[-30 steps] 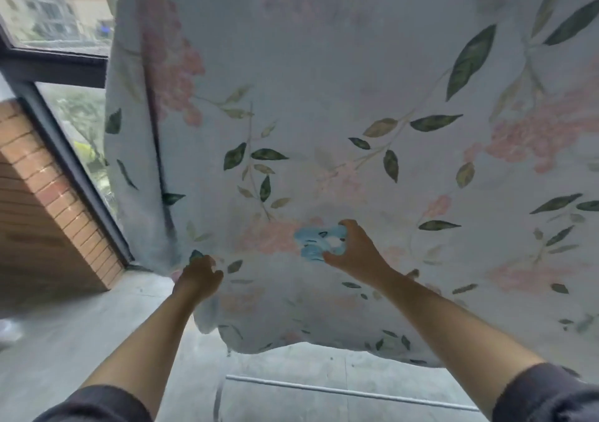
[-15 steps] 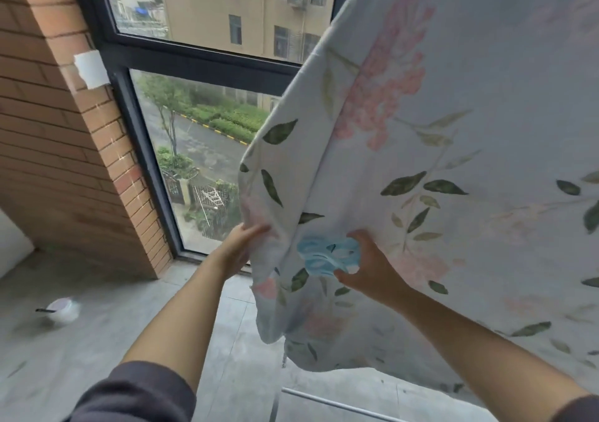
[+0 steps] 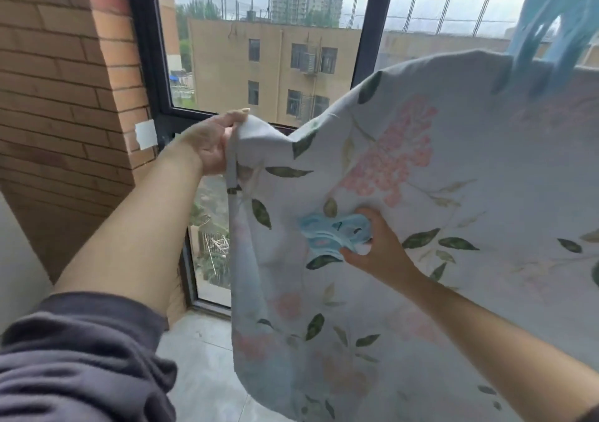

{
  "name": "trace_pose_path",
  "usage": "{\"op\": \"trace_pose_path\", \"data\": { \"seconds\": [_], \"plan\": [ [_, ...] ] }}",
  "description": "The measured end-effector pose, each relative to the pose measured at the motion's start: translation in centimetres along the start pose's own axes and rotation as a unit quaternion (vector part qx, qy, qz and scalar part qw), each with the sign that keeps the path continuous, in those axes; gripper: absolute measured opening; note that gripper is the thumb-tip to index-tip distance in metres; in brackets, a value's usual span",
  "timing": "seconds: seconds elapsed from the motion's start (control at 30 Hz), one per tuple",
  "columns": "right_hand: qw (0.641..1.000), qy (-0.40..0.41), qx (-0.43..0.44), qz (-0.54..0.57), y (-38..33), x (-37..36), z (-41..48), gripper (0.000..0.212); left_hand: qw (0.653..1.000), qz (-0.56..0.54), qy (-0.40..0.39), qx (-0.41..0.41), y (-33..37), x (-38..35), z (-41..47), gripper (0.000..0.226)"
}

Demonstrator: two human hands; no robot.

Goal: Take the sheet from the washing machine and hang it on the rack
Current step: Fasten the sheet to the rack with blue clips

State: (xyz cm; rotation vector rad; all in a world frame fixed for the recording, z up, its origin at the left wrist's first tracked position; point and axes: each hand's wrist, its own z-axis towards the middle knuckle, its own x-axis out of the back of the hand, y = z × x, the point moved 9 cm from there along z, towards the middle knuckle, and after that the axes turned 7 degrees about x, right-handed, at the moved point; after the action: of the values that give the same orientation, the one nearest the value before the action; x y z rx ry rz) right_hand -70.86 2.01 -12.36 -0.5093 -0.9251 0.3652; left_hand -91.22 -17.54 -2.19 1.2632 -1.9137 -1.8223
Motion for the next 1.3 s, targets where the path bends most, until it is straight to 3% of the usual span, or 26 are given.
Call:
{"op": "trace_pose_path", "data": {
  "seconds": [0.07,0.13,0.23,0.3,0.37,0.5,0.87,0.97,1.03,1.1,1.17,1.23,1.3],
  "plan": [
    [1.0,0.002,0.011,0.009,-1.1,0.6,0.5,0.061,0.99,0.121,0.039,0.068,0.4,0.7,-0.7,0.026],
    [1.0,0.011,0.023,0.013,-2.7,1.4,1.0,0.061,0.981,0.167,0.088,0.049,2.4,1.5,-1.2,0.015],
    [0.999,0.02,0.034,0.01,-4.3,2.9,1.7,0.057,0.974,0.102,0.146,-0.137,7.4,2.6,-1.8,0.012],
    [0.998,0.031,0.044,0.019,-5.2,3.9,2.3,0.052,0.936,0.109,0.193,-0.275,10.4,2.9,-3.6,0.015],
    [0.998,0.038,0.049,0.029,-6.3,5.0,2.8,0.047,0.915,0.138,0.207,-0.316,11.6,2.5,-4.5,0.021],
    [0.996,0.036,0.065,0.043,-7.9,6.5,3.5,0.041,0.922,0.09,0.163,-0.341,13.2,1.6,-5.1,0.035],
    [0.995,0.065,0.05,0.052,-6.9,8.3,4.2,0.042,0.883,0.12,0.229,-0.392,12.7,1.9,-6.5,0.028],
    [0.996,0.058,0.05,0.05,-7.2,9.0,4.4,0.041,0.933,-0.008,0.149,-0.326,12.4,1.4,-5.3,0.012],
    [0.996,0.055,0.054,0.046,-7.1,9.2,4.6,0.042,0.969,0.008,0.11,-0.221,11.5,0.0,-4.5,0.01],
    [0.996,0.054,0.051,0.046,-6.9,9.4,4.6,0.045,0.981,0.061,0.104,-0.155,10.8,-1.1,-4.3,0.014],
    [0.996,0.056,0.053,0.05,-7.0,9.6,4.7,0.045,0.964,0.022,0.141,-0.223,12.5,-0.5,-4.9,0.019],
    [0.995,0.057,0.06,0.054,-7.6,10.1,4.6,0.042,0.925,-0.035,0.195,-0.323,14.0,0.8,-6.2,0.022],
    [0.994,0.059,0.07,0.056,-8.1,10.5,4.6,0.043,0.898,-0.03,0.233,-0.372,14.3,1.4,-7.0,0.02]
  ]
}}
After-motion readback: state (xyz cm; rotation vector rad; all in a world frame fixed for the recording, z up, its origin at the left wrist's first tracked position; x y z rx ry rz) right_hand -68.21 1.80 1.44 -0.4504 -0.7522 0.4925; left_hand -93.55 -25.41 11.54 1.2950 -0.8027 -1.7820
